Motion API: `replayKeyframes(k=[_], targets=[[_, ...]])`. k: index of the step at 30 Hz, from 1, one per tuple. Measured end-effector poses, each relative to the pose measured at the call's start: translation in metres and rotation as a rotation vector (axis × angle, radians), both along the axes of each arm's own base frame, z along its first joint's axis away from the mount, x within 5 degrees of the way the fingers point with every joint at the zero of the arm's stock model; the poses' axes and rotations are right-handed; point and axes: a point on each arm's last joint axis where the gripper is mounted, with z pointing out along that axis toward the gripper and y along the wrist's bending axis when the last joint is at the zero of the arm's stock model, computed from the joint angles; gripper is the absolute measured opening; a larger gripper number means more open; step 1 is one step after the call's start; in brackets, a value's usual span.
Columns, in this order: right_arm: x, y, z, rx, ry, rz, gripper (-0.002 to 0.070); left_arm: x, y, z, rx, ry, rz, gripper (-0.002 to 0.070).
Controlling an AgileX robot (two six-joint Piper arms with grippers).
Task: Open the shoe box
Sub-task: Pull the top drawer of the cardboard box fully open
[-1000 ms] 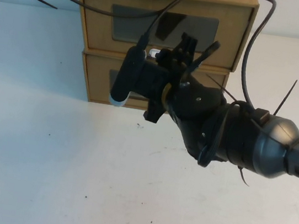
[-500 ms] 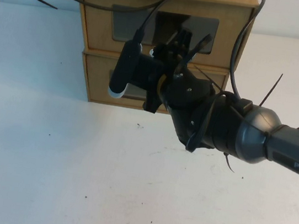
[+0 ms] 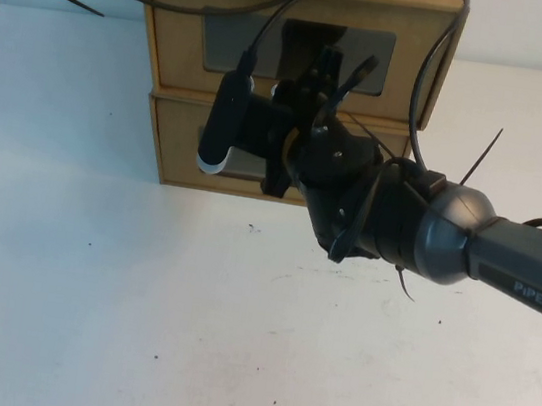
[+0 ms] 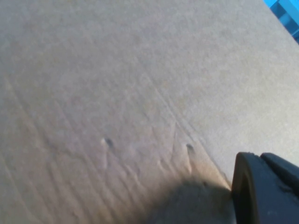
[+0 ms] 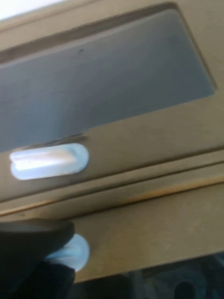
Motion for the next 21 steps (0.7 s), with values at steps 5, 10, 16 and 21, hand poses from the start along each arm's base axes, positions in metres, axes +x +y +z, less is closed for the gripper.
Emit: replayKeyframes(k=[5, 10, 16, 21], targets=[[0.0007, 0.0012, 0.0005, 0.002, -0.002, 0.004, 0.0101, 0.0, 0.0, 0.0, 0.0, 0.0, 0.0, -0.0005], [0.0015, 0.0011, 0.0011, -0.002, -0.007, -0.001, 0.0034, 0.0, 0.0, 0.0, 0.0, 0.0, 0.0, -0.0005], [0.0015, 0.0009, 0.0011, -0.007, -0.009, -0.002, 0.0014, 0.0, 0.0, 0.0, 0.0, 0.0, 0.0, -0.0005], [0.0015, 0.0004, 0.0006, -0.025, -0.008, -0.001, 0.0013, 0.0, 0.0, 0.0, 0.0, 0.0, 0.0, -0.0005]])
